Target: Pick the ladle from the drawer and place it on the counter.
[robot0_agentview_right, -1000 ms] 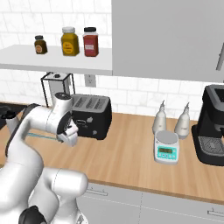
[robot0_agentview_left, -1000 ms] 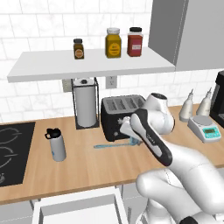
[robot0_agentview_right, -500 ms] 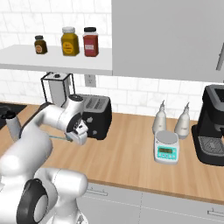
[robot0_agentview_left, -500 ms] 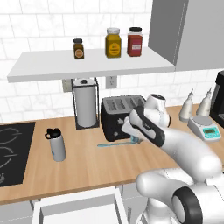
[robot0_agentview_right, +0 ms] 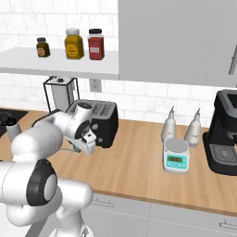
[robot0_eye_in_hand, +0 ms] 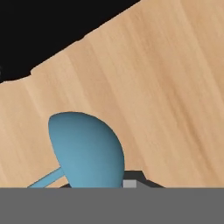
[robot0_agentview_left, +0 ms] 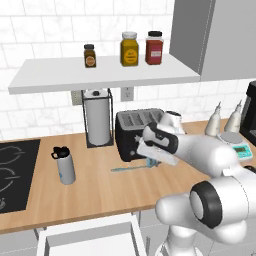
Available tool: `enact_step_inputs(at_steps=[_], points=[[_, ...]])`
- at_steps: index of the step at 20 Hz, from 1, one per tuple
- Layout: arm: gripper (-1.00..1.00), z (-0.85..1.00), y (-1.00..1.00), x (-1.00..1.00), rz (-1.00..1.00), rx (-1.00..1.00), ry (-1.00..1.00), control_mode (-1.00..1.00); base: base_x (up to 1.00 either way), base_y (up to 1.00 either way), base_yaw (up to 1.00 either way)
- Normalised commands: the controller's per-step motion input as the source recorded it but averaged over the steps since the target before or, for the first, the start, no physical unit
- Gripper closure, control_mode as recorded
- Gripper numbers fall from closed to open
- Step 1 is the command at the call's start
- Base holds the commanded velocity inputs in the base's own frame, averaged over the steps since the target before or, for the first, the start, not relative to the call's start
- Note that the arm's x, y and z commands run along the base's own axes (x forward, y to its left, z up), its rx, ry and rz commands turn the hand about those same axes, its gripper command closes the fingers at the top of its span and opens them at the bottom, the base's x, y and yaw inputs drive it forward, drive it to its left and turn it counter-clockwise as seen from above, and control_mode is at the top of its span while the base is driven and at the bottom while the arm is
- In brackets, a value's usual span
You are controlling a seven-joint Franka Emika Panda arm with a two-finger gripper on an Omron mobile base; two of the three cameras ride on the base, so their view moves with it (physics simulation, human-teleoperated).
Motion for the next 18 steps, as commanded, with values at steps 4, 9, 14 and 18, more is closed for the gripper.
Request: enact_step_inputs(at_steps=[4,9,14,18], points=[[1.0,-0.38,0.0,0.0,0.02,-0.03,0.0,-1.0,0.0,0.0,0.0],[1.0,-0.26,0.0,0.0,0.0,0.0,0.0,-1.0,0.0,0.0,0.0],[1.0,-0.29,0.0,0.0,0.0,0.0,0.0,-1.0,0.0,0.0,0.0],[-1.0,-0.08,0.0,0.0,0.0,0.0,0.0,-1.0,0.0,0.0,0.0]])
